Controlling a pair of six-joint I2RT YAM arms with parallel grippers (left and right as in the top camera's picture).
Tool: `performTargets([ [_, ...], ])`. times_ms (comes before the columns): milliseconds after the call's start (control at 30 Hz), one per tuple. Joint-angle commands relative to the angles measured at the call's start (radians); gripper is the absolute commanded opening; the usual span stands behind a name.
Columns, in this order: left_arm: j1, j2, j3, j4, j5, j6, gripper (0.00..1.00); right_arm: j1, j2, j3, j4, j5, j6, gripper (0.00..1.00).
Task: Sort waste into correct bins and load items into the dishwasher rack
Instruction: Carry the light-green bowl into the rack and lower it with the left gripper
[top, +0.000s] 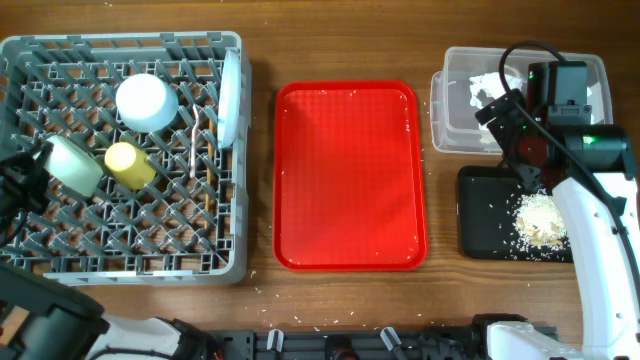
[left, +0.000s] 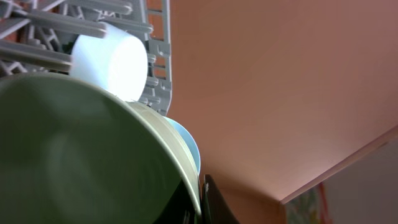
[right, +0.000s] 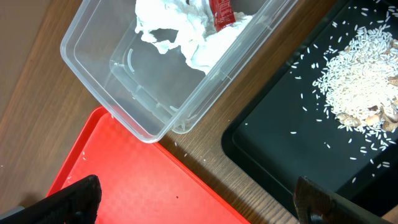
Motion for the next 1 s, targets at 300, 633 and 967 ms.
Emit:
performTargets([
  [300,-0.099,0.074,-0.009,0.094,0.079,-0.017,0.04,-0.002,0.004,0.01,0.0,0.024,-0.011,1.0],
  [633,-0.049,0.074,-0.009,0.015,-0.04,-0.016,0.04,-0.002,0.004,0.01,0.0,0.024,-0.011,1.0],
  [967,0.037,0.053,-0.009,-0.059,-0.05,0.04,0.05,-0.002,0.004,0.01,0.0,0.024,-0.01,1.0],
])
